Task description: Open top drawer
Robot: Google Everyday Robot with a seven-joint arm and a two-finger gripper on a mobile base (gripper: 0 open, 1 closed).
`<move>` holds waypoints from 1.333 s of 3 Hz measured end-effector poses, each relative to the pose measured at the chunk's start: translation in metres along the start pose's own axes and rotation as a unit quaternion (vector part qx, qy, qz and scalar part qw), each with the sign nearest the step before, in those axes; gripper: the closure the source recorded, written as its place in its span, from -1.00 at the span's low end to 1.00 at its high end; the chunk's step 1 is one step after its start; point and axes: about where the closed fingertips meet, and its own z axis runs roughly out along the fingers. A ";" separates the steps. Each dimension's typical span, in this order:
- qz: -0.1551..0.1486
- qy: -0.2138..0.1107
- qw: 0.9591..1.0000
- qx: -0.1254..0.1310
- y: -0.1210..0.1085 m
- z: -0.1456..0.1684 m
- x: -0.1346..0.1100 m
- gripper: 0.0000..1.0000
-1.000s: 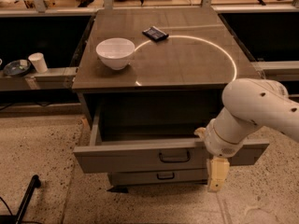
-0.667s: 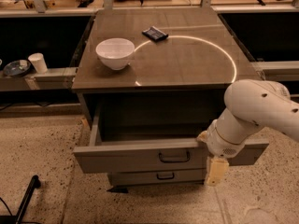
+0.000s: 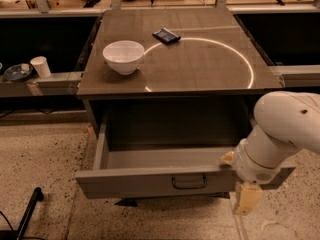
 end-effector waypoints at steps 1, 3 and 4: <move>0.000 0.001 1.000 -0.001 0.003 -0.002 0.001 -0.44; -0.006 -0.005 1.000 -0.018 0.050 -0.032 0.013 -0.42; -0.004 -0.006 1.000 0.006 0.043 -0.055 0.014 -0.40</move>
Offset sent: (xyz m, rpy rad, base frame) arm -0.0901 -0.0258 0.0312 0.0049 0.1072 0.0402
